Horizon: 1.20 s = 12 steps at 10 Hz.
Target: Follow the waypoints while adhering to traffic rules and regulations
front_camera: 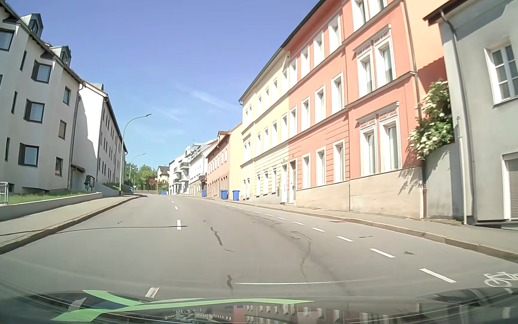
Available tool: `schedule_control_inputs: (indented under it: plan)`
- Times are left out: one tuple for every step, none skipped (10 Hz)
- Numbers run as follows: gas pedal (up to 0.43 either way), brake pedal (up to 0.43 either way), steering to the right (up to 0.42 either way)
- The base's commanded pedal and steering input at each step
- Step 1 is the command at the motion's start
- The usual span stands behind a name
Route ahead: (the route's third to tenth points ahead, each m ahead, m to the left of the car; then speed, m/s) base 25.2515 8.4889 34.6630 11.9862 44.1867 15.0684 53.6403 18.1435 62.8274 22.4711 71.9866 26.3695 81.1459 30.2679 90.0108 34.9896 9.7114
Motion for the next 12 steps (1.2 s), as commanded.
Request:
schedule_control_inputs:
  plan:
    - [0.28, 0.0, -0.073]
    - [0.28, 0.0, -0.075]
    - [0.28, 0.0, -0.078]
    - [0.28, 0.0, -0.08]
    - [0.28, 0.0, -0.081]
    - [0.28, 0.0, -0.081]
    - [0.28, 0.0, -0.08]
    - [0.28, 0.0, -0.08]
    - [0.28, 0.0, -0.079]
    - [0.28, 0.0, -0.079]
    - [0.28, 0.0, -0.078]
    - [0.28, 0.0, -0.078]
